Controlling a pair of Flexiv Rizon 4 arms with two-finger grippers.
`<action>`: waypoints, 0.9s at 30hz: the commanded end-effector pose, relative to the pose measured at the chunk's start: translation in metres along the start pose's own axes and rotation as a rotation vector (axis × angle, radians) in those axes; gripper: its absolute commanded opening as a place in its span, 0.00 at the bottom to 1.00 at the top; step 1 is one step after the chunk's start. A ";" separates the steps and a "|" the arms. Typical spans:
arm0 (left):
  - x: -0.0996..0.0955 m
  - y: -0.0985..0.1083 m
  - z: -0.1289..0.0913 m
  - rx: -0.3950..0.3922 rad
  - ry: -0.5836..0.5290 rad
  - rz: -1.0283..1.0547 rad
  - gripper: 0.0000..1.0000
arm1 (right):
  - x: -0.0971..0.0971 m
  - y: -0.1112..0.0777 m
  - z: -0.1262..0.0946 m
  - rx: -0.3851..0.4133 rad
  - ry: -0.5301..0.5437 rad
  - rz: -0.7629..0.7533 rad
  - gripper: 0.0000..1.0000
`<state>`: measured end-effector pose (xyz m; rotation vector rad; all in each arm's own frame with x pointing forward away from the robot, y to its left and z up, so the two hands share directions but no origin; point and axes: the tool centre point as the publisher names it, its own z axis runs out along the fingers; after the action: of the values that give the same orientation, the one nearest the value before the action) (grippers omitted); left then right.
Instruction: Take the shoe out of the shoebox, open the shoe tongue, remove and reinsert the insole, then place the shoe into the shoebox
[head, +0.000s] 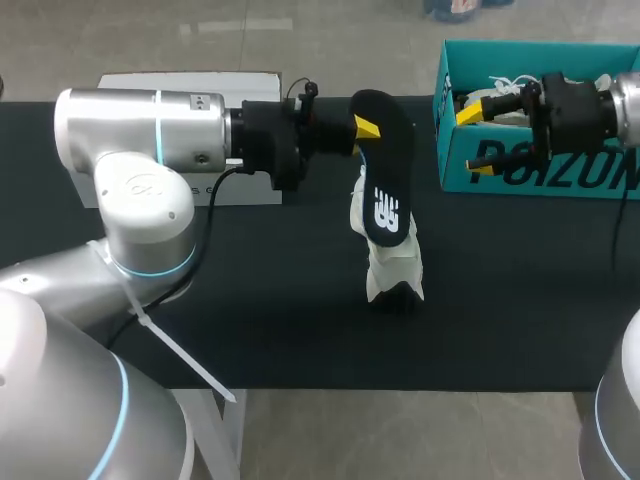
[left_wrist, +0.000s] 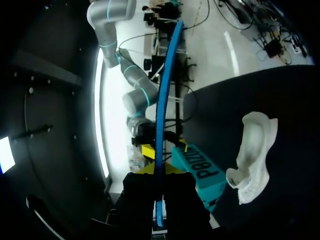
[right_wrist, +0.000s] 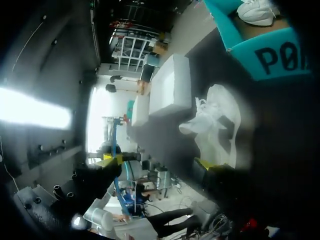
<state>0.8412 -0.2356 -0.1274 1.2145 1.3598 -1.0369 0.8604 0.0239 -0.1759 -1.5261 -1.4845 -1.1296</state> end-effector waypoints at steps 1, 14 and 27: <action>0.000 -0.003 0.001 0.012 0.008 -0.012 0.00 | -0.016 0.001 -0.068 -0.039 -0.190 -0.054 1.00; 0.015 -0.024 -0.006 0.042 0.024 -0.080 0.00 | -0.022 -0.008 -0.146 -0.035 -0.294 -0.081 1.00; 0.017 -0.028 -0.008 0.019 0.003 -0.138 0.00 | -0.020 -0.011 -0.147 -0.018 -0.308 -0.062 1.00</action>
<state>0.8137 -0.2280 -0.1422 1.1528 1.4563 -1.1505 0.8355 -0.1187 -0.1428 -1.7339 -1.7374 -0.9780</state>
